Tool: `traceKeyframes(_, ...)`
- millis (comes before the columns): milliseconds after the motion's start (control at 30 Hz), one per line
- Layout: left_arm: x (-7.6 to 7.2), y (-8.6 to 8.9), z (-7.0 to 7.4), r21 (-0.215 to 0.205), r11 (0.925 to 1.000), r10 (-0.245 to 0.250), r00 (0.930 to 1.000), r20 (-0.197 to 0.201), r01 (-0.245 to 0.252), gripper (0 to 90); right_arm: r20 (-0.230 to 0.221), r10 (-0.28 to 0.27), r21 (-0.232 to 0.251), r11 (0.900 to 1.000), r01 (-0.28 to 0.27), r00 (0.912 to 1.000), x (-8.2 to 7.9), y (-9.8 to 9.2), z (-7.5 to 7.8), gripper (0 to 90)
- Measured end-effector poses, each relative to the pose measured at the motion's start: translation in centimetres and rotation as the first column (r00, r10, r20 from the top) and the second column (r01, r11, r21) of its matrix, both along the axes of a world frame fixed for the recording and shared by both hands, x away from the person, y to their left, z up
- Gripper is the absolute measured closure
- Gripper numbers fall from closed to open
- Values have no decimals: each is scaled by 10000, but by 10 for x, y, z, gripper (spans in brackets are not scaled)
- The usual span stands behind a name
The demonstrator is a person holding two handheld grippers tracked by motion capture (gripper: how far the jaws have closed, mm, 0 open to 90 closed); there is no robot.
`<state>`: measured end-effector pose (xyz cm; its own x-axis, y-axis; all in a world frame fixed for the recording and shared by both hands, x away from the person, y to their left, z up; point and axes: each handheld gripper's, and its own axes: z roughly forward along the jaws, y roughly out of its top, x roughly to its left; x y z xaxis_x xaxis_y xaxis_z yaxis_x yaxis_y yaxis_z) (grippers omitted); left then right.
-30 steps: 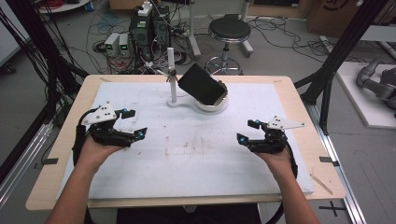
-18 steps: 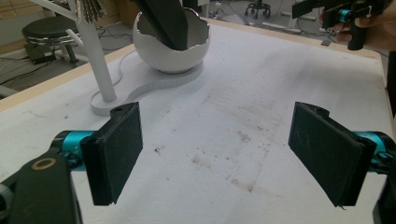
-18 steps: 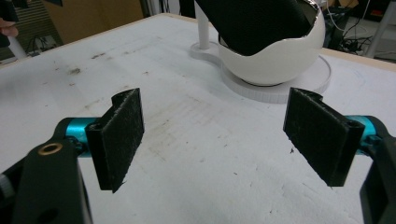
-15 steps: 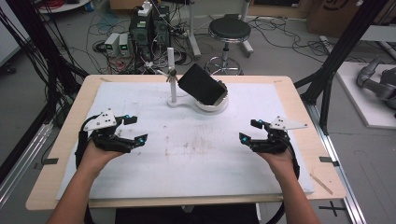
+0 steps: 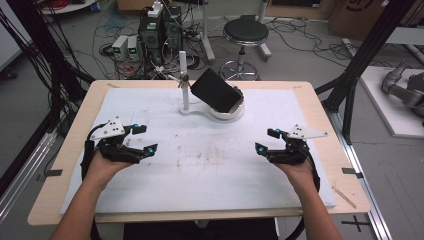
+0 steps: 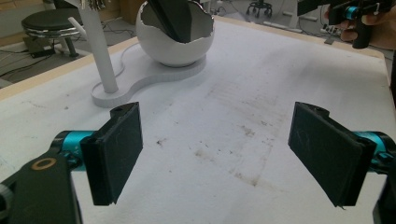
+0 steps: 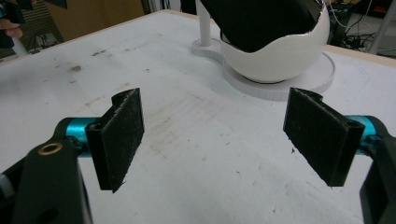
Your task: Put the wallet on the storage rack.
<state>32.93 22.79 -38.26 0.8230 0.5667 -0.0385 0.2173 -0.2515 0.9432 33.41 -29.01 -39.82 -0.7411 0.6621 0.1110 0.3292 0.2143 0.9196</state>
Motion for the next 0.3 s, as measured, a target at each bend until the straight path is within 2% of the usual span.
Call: traceKeyframes(300,1,2,0,-77,9999,80,10000,-49,-81,178,72,45,11,10000,-45,10000,1,0,0,207)
